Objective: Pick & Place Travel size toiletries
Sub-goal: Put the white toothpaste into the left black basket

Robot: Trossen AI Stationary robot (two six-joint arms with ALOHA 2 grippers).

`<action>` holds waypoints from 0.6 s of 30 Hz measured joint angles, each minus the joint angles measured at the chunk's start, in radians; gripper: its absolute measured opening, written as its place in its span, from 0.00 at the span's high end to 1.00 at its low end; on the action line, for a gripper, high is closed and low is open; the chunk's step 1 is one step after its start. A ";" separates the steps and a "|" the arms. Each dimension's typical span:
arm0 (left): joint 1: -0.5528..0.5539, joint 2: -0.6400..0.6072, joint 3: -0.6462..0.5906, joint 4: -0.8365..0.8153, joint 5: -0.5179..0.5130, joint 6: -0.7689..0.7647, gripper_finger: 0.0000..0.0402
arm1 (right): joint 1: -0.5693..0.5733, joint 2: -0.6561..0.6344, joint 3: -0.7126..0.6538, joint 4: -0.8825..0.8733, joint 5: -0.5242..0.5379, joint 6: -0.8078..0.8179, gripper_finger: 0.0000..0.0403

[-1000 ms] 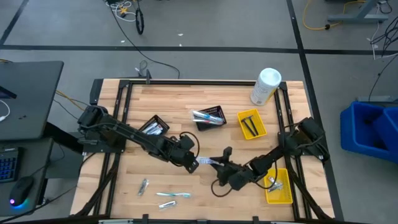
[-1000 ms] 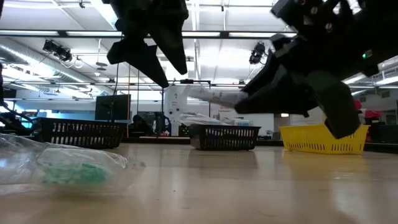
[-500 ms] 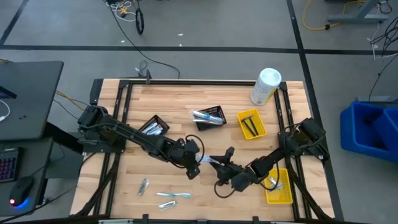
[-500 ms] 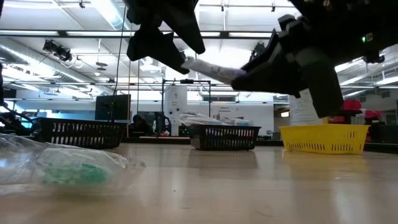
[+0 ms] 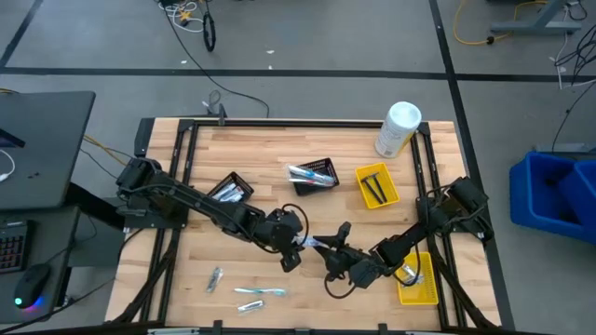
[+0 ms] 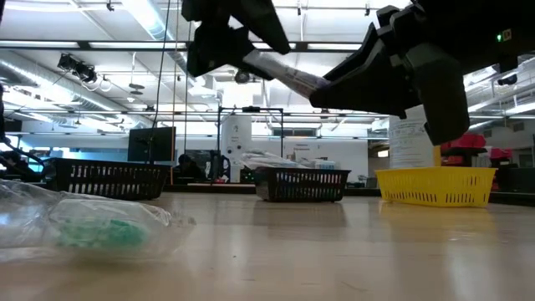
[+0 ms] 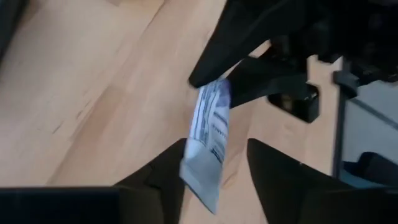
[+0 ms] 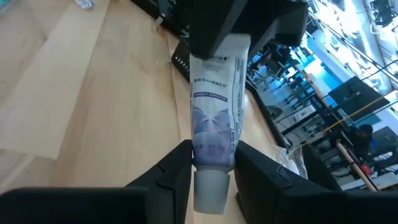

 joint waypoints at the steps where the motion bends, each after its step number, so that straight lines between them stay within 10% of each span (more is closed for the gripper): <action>1: 0.000 0.000 0.000 0.013 0.005 -0.001 0.60 | 0.000 0.000 0.000 0.000 0.000 0.000 0.71; 18: 0.000 0.000 0.000 0.017 0.008 -0.029 0.91 | -0.006 0.000 0.000 -0.002 -0.006 0.007 0.69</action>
